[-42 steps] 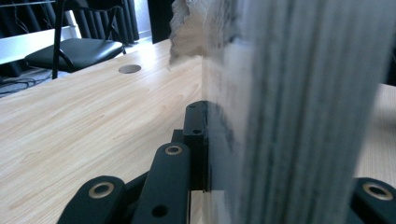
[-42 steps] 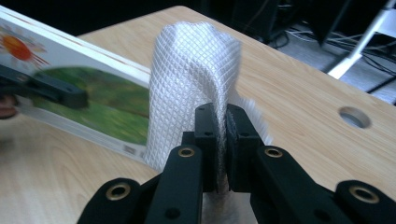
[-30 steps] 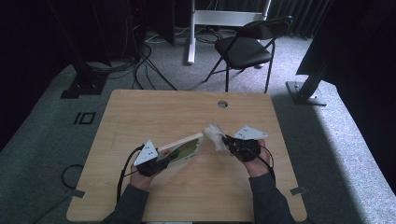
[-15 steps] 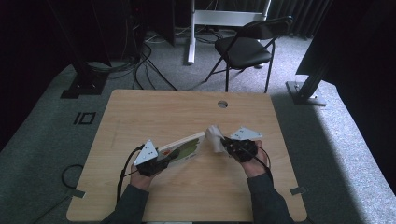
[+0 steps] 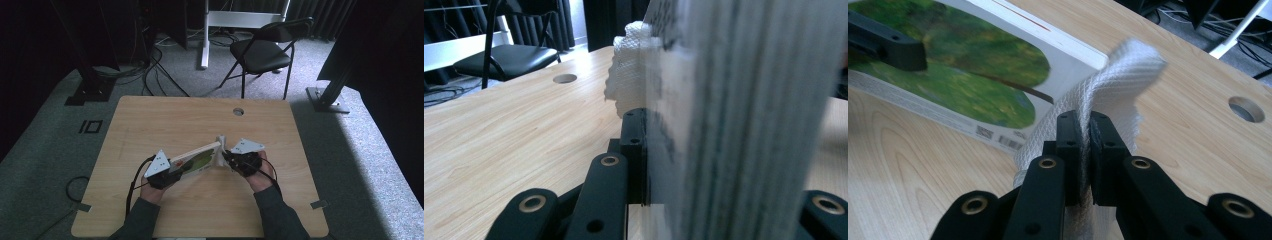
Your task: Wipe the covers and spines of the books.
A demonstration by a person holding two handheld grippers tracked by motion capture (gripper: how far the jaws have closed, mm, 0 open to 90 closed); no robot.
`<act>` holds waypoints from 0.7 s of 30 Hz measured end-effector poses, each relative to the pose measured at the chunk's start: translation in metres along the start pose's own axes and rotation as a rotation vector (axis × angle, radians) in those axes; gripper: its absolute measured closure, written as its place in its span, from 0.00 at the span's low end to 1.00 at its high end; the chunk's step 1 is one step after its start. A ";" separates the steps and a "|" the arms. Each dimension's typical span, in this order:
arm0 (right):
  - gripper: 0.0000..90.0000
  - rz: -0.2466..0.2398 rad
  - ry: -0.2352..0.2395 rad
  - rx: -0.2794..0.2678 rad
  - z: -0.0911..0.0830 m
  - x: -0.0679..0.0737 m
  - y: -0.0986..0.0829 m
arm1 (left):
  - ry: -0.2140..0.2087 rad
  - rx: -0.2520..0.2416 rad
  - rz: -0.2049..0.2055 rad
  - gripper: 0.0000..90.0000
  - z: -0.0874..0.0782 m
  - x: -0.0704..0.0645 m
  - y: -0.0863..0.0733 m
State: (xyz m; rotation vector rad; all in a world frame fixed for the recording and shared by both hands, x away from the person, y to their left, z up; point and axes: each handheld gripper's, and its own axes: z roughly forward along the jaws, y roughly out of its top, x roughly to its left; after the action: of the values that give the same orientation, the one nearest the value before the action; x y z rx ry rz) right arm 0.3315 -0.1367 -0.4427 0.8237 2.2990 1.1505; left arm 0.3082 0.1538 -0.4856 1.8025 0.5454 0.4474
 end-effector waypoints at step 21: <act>0.94 -0.043 0.061 -0.015 0.010 0.018 0.011 | -0.010 0.011 -0.001 0.87 0.004 -0.003 -0.001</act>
State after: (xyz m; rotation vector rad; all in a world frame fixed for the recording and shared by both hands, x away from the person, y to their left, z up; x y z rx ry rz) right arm 0.3278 -0.1134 -0.4414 0.7400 2.3421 1.1885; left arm 0.3081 0.1497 -0.4874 1.8143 0.5430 0.4355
